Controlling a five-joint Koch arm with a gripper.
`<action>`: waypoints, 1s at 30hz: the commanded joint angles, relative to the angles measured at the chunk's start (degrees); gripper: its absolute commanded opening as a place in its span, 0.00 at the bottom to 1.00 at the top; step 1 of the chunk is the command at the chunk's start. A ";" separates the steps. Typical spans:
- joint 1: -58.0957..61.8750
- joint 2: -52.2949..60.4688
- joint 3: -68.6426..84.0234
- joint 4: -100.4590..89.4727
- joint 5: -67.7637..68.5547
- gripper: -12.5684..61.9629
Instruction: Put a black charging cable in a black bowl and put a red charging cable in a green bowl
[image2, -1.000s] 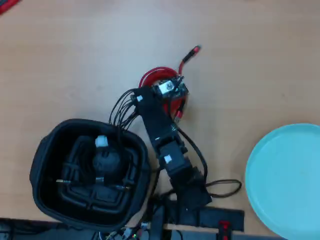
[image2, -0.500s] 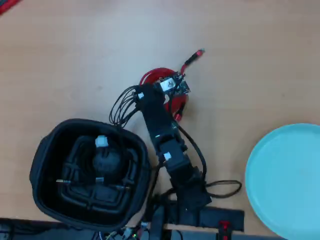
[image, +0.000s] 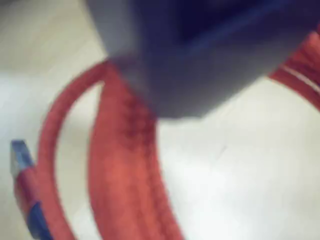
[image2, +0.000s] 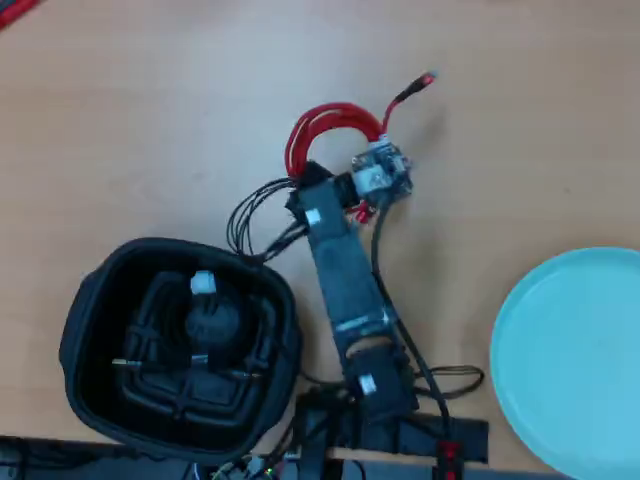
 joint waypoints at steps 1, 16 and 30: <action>2.11 8.00 -3.87 0.18 -3.78 0.09; 19.51 28.13 -3.16 -6.15 -28.56 0.09; 37.71 28.13 -3.16 -11.95 -48.60 0.09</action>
